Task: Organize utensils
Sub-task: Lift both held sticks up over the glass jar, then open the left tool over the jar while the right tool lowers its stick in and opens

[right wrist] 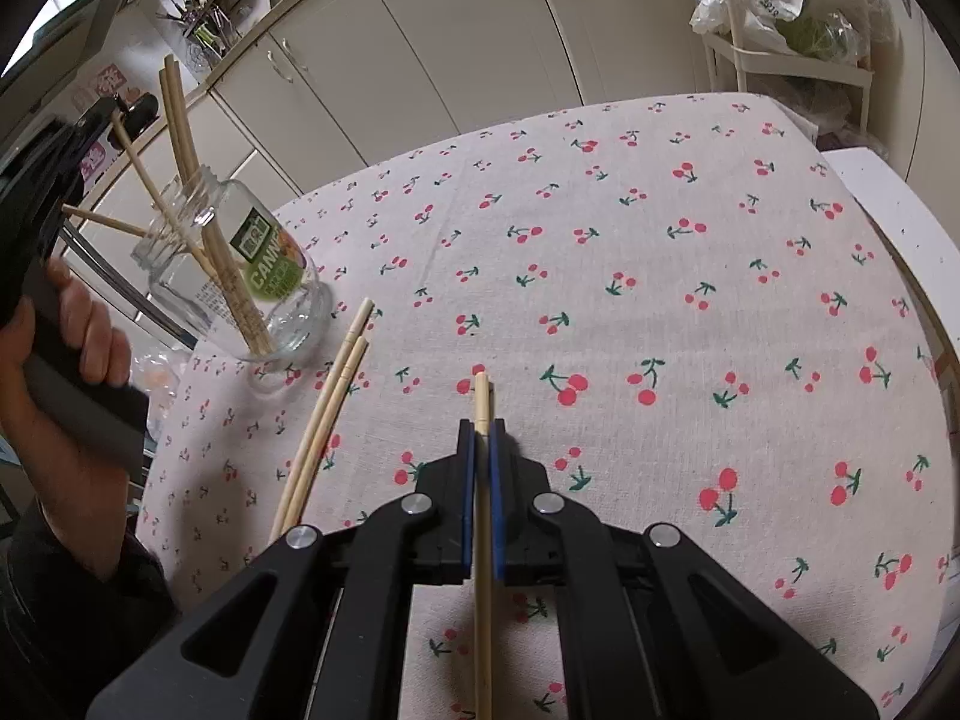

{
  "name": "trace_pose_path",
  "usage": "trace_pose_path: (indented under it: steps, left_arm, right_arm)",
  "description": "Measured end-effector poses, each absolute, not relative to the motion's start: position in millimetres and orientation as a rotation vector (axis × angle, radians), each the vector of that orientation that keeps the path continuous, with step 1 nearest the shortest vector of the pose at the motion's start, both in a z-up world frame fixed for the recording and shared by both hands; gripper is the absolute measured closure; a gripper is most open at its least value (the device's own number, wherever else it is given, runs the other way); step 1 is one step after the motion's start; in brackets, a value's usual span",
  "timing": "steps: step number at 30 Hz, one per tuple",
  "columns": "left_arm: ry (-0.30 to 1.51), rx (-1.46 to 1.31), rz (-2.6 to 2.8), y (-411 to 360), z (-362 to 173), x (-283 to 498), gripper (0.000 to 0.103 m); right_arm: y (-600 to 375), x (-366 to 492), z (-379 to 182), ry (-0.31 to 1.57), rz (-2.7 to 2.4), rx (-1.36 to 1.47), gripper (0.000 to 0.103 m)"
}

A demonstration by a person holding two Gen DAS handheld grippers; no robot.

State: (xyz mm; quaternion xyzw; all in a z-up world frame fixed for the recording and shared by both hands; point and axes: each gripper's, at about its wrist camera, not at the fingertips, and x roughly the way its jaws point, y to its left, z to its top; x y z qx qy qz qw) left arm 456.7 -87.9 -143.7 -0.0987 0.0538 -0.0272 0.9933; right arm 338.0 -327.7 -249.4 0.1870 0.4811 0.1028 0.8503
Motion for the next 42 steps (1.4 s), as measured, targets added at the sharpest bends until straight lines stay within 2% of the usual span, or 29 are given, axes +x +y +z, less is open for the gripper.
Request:
trace_pose_path:
  steps: [2,4,6,15,18,25,33,42]
  left_arm:
    - [0.105,-0.199,-0.054,-84,-140,452,0.086]
    - [0.097,-0.205,-0.050,-77,-133,445,0.064]
    - [0.080,-0.215,-0.039,-69,-125,436,0.056]
    - [0.039,-0.233,-0.017,-24,-97,390,0.045]
    - [0.069,-0.234,0.001,-9,-104,381,0.040]
    - [0.177,-0.241,0.013,15,-141,378,0.039]
    - [0.225,-0.311,0.031,41,-161,389,0.032]
    - [0.259,-0.364,-0.001,47,-166,399,0.029]
  right_arm:
    - [-328,338,-248,1.008,0.219,0.406,0.098]
    - [-329,338,-246,0.996,0.227,0.432,0.098]
    - [-331,337,-243,0.974,0.243,0.463,0.098]
    - [-328,324,-178,0.660,0.350,0.597,0.098]
    - [-321,329,-149,0.510,0.383,0.707,0.098]
    - [-303,361,-108,0.275,0.343,0.825,0.098]
    - [-285,404,-105,0.170,0.185,0.808,0.098]
    - [-249,413,-107,0.022,0.031,0.675,0.098]
